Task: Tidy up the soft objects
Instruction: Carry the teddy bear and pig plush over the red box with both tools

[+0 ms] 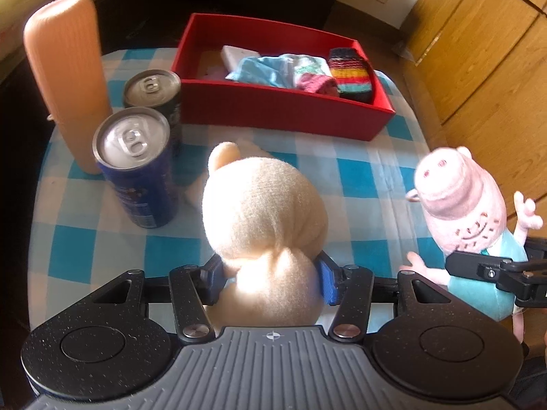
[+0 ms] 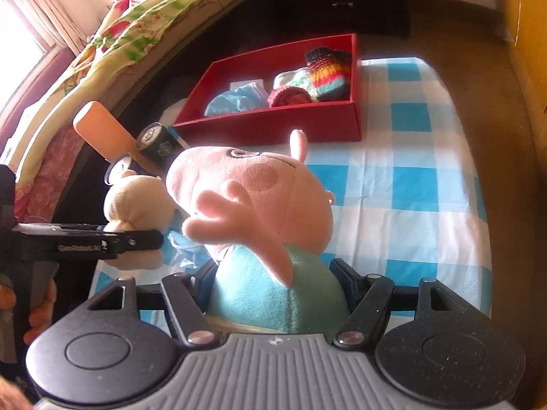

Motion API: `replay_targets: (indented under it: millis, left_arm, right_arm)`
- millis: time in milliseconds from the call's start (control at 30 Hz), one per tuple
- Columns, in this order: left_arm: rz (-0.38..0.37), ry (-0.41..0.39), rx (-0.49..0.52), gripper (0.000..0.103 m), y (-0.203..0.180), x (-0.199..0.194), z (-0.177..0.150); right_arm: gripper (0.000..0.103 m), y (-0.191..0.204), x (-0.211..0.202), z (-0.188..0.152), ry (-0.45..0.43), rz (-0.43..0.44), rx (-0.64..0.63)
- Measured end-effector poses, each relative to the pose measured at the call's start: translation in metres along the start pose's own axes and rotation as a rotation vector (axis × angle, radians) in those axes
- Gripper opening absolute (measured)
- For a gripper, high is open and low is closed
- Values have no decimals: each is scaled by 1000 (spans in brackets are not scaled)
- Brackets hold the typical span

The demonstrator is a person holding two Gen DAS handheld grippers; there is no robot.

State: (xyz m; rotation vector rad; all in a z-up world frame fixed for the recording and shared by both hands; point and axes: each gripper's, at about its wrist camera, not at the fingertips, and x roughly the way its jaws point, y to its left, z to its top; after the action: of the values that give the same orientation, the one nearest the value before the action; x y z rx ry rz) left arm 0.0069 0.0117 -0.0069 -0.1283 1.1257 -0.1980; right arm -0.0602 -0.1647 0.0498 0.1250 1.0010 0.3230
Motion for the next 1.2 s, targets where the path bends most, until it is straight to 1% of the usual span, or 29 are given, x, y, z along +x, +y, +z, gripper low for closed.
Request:
replay_targets:
  millis: [100,200,333,467,567,667,867,1000,1200]
  left_arm:
    - [15,-10,31,54,-11,-1,-3]
    - [12,-25,42,54,-18,-3,-1]
    - [37,-82,59,54,-30,-12,12]
    - [52,-133,72,54,-40,-20,26]
    - [59,-155,74,54,-46,-21,36]
    - [66,-163,78,54,-50,-19,44]
    - [98,-185,69,54,-51,-14,60]
    - [112,-194,61,54,-50,-12,68]
    - [132,-205,65,55,-52,-5,81]
  right_arm:
    - [47,3,-5,2,-20,12,0]
    - [47,5,-11,7,-50,14,0]
    - [47,10,-18,17,-101,17,9]
    - [47,21,-26,30,-179,-22,-28]
    - [47,26,-29,40,-212,-30,-34]
    - [47,29,-29,50,-233,-27,-30]
    - [47,34,-28,60,-266,-62,-43]
    - [47,31,-27,64,-272,-64,-34]
    - [47,28,-28,77,-307,-79,-33]
